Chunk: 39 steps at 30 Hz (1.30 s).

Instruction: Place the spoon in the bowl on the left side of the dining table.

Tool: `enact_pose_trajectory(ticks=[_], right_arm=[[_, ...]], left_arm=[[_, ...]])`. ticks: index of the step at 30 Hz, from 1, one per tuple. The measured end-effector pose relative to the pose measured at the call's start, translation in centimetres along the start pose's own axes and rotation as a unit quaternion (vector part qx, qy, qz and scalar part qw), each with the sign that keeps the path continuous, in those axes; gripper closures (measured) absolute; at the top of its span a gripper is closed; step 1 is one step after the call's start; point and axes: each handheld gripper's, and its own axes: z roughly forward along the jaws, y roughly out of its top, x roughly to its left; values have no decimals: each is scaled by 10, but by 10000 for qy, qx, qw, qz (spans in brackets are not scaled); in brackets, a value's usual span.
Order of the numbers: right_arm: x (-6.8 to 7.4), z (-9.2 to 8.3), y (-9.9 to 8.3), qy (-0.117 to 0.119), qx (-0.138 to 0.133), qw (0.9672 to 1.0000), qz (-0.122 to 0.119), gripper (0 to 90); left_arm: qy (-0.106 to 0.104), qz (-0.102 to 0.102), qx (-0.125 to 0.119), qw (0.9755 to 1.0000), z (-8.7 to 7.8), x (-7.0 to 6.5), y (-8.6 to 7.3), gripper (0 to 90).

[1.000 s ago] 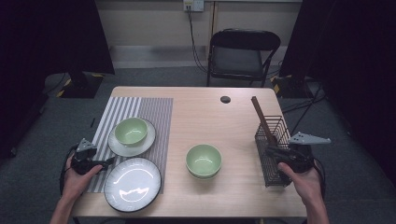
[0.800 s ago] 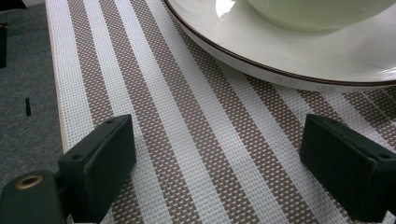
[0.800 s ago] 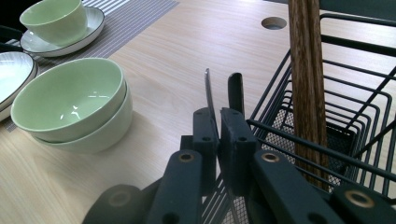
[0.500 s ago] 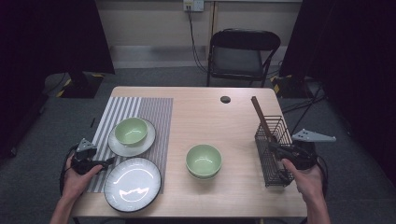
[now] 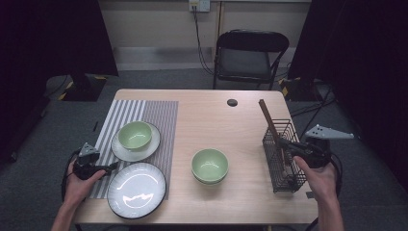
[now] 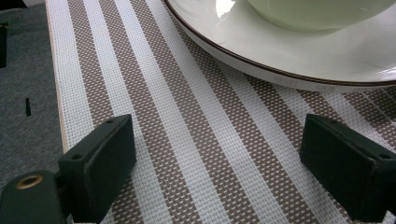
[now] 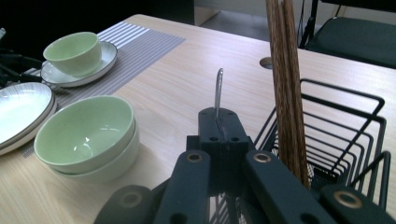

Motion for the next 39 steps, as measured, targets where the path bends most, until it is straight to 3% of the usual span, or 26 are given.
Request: enact_pose_trajectory(ticks=[11, 16, 18, 39], right_arm=[[2, -3, 17, 209, -260, 9994, -80, 900], [3, -3, 25, 364, -382, 9985, -128, 900], [3, -2, 28, 360, -401, 9984, -138, 900], [13, 3, 61, 393, -621, 9966, -378, 900]], left_arm=[[12, 16, 6, 10000, 0, 0, 0, 103], [45, -109, -23, 9999, -1, 0, 0, 121], [94, -117, -35, 9999, -2, 0, 0, 158], [128, -113, 96, 9998, -7, -2, 2, 228]])
